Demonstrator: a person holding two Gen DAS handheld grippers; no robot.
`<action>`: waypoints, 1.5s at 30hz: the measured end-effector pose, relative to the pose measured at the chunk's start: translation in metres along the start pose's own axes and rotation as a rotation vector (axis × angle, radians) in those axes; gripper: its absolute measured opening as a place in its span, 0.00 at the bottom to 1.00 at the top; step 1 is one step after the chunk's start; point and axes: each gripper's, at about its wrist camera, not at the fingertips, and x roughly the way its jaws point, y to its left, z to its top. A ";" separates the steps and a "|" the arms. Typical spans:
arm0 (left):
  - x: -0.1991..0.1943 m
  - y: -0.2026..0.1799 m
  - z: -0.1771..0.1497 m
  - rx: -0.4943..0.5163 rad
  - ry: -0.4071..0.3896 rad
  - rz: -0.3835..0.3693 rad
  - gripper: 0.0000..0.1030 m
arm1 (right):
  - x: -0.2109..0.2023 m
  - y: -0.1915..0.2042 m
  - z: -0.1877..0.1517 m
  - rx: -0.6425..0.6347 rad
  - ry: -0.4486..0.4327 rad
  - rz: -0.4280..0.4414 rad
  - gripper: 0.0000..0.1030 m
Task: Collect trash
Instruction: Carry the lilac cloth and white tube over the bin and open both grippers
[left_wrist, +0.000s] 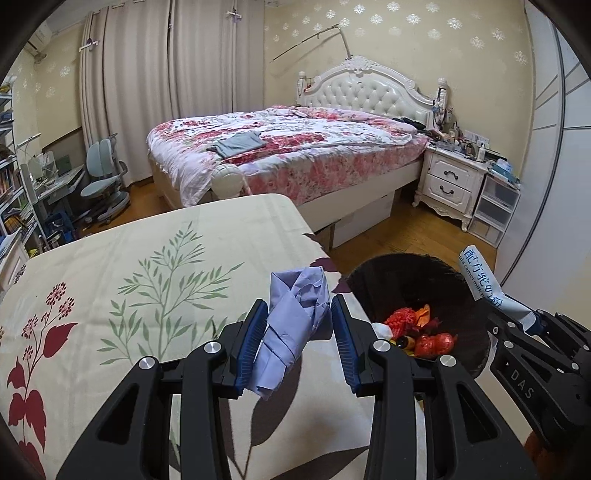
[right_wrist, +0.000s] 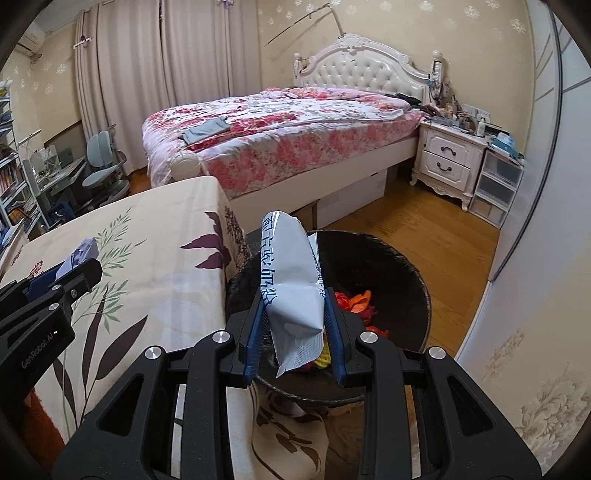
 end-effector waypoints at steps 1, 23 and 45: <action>0.001 -0.005 0.001 0.008 -0.003 -0.007 0.38 | 0.001 -0.003 0.000 0.006 0.000 -0.007 0.28; 0.064 -0.065 0.022 0.098 0.024 -0.034 0.38 | 0.040 -0.043 0.008 0.094 0.013 -0.069 0.28; 0.107 -0.088 0.027 0.133 0.084 -0.024 0.41 | 0.083 -0.057 0.017 0.129 0.053 -0.097 0.29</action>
